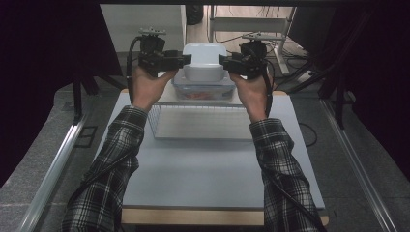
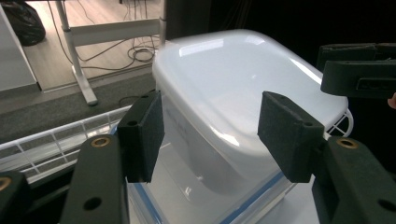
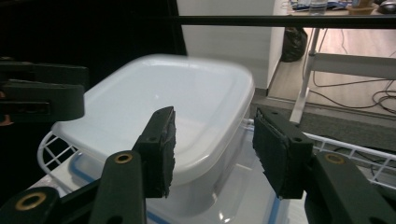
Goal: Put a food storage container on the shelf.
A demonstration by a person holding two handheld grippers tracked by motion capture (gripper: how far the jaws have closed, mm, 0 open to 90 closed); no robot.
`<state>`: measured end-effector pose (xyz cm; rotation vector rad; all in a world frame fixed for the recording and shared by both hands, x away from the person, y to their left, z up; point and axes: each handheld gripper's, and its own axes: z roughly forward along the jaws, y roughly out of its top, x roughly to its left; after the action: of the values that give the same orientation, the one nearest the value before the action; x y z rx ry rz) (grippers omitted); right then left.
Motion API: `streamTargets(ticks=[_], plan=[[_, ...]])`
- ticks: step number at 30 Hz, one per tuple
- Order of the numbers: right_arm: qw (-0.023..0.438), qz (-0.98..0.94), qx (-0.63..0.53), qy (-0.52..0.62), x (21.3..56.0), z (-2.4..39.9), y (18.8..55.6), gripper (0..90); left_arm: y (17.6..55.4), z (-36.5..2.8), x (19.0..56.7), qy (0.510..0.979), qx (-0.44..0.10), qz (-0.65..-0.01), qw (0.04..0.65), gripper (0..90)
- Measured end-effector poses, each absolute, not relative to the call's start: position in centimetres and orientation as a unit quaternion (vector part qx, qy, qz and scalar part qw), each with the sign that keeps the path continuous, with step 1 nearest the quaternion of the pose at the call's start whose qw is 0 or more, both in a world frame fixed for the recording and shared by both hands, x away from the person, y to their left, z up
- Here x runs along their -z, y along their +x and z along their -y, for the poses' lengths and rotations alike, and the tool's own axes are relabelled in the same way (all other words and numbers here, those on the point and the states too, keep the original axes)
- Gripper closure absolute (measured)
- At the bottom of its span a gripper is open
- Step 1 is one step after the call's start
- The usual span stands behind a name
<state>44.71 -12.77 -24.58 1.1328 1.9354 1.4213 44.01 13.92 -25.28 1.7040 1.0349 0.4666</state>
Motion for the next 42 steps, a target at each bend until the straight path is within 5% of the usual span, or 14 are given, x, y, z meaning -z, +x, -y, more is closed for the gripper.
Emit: streamTargets(ticks=[7,19,42], plan=[[0.228,-0.709,-0.532,0.402,24.2,13.5,44.1,42.0,42.8,-14.1,24.7,0.717,-0.194,-0.407,0.531,33.9],[0.174,-0.736,-0.537,0.373,25.3,14.7,42.5,27.1,40.8,-13.7,26.3,0.759,-0.173,-0.372,0.506,9.7],[0.155,-0.77,-0.517,0.34,30.0,15.3,39.5,8.9,36.8,-14.5,32.0,0.783,-0.195,-0.349,0.476,2.6]])
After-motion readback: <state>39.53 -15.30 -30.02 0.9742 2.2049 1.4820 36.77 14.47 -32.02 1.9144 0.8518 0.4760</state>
